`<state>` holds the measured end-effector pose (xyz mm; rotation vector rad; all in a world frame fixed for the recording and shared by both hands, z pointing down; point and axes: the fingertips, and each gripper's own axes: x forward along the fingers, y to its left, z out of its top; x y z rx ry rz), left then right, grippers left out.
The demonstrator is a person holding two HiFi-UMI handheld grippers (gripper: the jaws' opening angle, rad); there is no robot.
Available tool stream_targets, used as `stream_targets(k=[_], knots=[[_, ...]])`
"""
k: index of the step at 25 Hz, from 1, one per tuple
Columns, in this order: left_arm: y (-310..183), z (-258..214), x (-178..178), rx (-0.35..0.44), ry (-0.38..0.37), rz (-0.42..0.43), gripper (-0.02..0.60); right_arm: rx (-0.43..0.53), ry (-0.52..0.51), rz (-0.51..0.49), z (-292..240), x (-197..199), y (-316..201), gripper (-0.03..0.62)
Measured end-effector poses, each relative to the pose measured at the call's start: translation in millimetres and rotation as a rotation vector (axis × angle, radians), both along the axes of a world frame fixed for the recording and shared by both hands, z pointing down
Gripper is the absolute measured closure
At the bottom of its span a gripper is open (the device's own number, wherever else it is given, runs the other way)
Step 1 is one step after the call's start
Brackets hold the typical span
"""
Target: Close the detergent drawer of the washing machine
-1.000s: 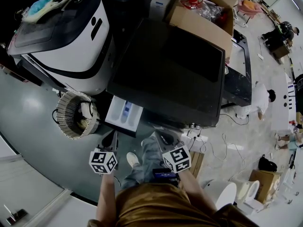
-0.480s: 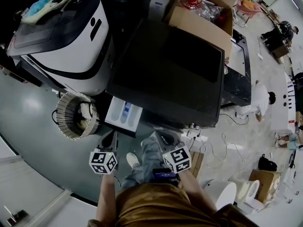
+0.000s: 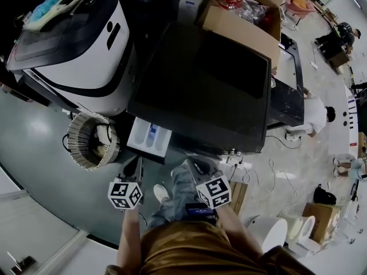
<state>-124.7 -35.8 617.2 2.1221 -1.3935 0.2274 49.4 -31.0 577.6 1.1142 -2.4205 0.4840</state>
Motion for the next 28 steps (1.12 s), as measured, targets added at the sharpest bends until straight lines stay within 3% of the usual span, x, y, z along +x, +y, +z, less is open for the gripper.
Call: stream_targets(k=[28], knots=[[-44,-2,13,0.005,0.037,-0.019,0.558,0.000,0.013,0.054,3,31,-21,0.582]])
